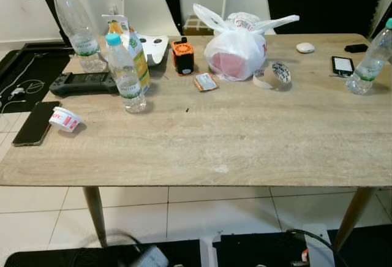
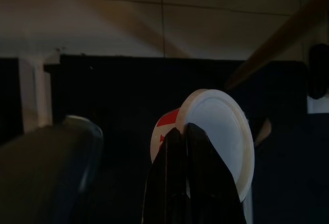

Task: Restocking fridge

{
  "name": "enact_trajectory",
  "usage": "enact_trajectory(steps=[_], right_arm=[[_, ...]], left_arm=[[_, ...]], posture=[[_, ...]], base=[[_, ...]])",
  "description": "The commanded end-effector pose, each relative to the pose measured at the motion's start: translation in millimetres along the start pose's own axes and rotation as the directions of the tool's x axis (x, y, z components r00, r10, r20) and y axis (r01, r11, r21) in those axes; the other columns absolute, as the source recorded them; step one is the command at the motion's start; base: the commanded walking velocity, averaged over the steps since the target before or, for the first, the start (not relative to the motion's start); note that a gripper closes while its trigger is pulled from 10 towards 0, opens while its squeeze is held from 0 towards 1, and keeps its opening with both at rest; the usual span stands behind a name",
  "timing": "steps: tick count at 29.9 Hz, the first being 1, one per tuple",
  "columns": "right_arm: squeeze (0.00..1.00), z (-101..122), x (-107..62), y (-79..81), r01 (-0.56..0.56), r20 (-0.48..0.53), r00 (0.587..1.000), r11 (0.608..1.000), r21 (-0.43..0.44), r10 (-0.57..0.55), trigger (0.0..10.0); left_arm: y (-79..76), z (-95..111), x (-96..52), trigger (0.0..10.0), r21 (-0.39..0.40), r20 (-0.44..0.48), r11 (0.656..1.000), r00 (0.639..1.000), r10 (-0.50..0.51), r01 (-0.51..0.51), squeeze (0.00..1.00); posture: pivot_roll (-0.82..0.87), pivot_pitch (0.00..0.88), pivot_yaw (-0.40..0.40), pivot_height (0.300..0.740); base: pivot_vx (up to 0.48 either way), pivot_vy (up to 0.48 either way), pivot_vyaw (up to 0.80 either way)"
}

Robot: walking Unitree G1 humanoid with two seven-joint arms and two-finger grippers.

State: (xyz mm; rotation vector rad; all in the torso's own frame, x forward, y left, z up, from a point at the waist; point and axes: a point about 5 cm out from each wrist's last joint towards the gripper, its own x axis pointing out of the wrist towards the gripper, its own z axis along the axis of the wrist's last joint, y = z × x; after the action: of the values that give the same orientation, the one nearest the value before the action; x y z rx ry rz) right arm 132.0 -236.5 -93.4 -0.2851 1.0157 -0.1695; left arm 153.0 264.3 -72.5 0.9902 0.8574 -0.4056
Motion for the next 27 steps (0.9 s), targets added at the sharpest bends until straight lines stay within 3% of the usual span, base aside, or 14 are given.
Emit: enact_trajectory(steps=[1, 2, 3, 6, 7, 8, 9, 10, 11, 14, 17, 25, 27], right_arm=[[0.0, -5.2, -1.4, 4.1, -0.02, -0.016, 1.0, 1.0, -0.017, 0.02, 10.0], [0.0, -5.9, -1.6, 5.0, -0.027, -0.019, 0.999, 0.999, -0.028, 0.026, 10.0], [0.0, -6.1, -1.6, 5.5, -0.03, -0.02, 0.999, 0.999, -0.036, 0.03, 10.0], [0.0, -4.8, -1.2, 4.9, -0.028, -0.018, 0.999, 0.999, -0.032, 0.028, 10.0], [0.0, -2.4, -0.5, 3.9, -0.023, -0.013, 1.0, 0.999, -0.026, 0.023, 10.0], [0.0, -0.2, 0.0, 3.3, -0.02, -0.008, 1.0, 1.0, -0.02, 0.02, 10.0], [0.0, 1.4, 0.4, 3.0, -0.017, -0.004, 1.0, 1.0, -0.015, 0.017, 10.0], [0.0, 1.4, 0.4, 3.0, -0.017, -0.004, 1.0, 1.0, -0.015, 0.017, 10.0], [0.0, 2.7, 0.7, 3.0, -0.017, 0.001, 1.0, 1.0, -0.013, 0.017, 10.0], [0.0, 3.7, 0.6, 4.9, -0.04, 0.011, 0.999, 0.999, -0.024, 0.04, 10.0], [0.0, 4.1, 0.5, 5.9, -0.056, 0.016, 0.998, 0.998, -0.02, 0.056, 10.0], [0.0, 5.5, 1.3, 3.6, -0.061, 0.011, 0.998, 0.998, -0.031, 0.061, 10.0], [0.0, 4.2, 1.0, 3.2, -0.065, 0.008, 0.998, 0.997, -0.04, 0.065, 10.0]], left_arm=[[-10.0, 9.8, 1.5, 10.0, 0.119, 0.045, 0.99, 0.996, -0.082, 0.076, 0.31], [-10.4, 12.6, 2.8, 10.0, 0.209, 0.047, 0.973, 0.993, -0.105, 0.093, 0.31], [-10.5, 13.3, 3.4, 10.0, 0.245, 0.041, 0.964, 0.992, -0.116, 0.102, 0.31], [-10.7, 12.2, 3.7, 10.0, 0.243, 0.025, 0.964, 0.993, -0.114, 0.104, 0.3], [-11.2, 6.1, 2.4, 10.0, 0.084, -0.012, 0.993, 0.996, -0.085, 0.085, 0.29], [-13.0, -0.5, 0.6, 10.0, -0.093, -0.052, 0.994, 0.997, -0.063, 0.058, 0.3], [-16.6, -6.9, -1.6, 10.0, -0.278, -0.091, 0.96, 0.994, -0.056, 0.029, 0.29], [-16.6, -6.9, -1.6, 10.0, -0.278, -0.091, 0.96, 0.994, -0.056, 0.029, 0.29], [-23.8, -13.7, -4.7, 10.0, -0.516, -0.129, 0.857, 0.99, -0.06, -0.015, 0.3], [-30.4, -17.8, -7.8, 10.0, -0.715, -0.148, 0.694, 0.988, -0.034, -0.083, 0.29], [-29.8, -17.6, -7.8, 10.0, -0.721, -0.148, 0.687, 0.989, -0.019, -0.095, 0.29], [-25.7, -15.0, -6.9, 10.0, -0.681, -0.129, 0.727, 0.992, -0.001, -0.088, 0.29], [-25.2, -15.2, -6.8, 10.0, -0.685, -0.129, 0.724, 0.992, -0.003, -0.087, 0.3]], posture=[[0.07, 0.035, 0.004, 0.74], [0.08, 0.029, 0.005, 0.74], [0.08, 0.029, 0.005, 0.74], [0.08, 0.027, 0.007, 0.74], [0.08, 0.022, 0.013, 0.74], [0.07, 0.025, 0.017, 0.74], [0.07, 0.025, 0.017, 0.74], [0.07, 0.025, 0.017, 0.74], [0.07, 0.025, 0.011, 0.74], [0.07, 0.019, 0.001, 0.74], [0.06, 0.016, -0.003, 0.74], [0.05, 0.003, -0.026, 0.74], [0.05, 0.002, -0.026, 0.74]], base=[[0.0, 0.0, 0.0], [0.0, 0.0, 0.0], [0.0, 0.0, 0.0], [0.0, 0.0, 0.0], [0.0, 0.0, 0.0], [0.0, 0.0, 0.0], [0.0, 0.0, 0.0], [0.0, 0.0, 0.0], [0.0, 0.0, 0.0], [0.0, 0.0, 0.0], [0.0, 0.0, 0.0], [0.0, 0.0, 0.0], [0.0, 0.0, 0.0]])
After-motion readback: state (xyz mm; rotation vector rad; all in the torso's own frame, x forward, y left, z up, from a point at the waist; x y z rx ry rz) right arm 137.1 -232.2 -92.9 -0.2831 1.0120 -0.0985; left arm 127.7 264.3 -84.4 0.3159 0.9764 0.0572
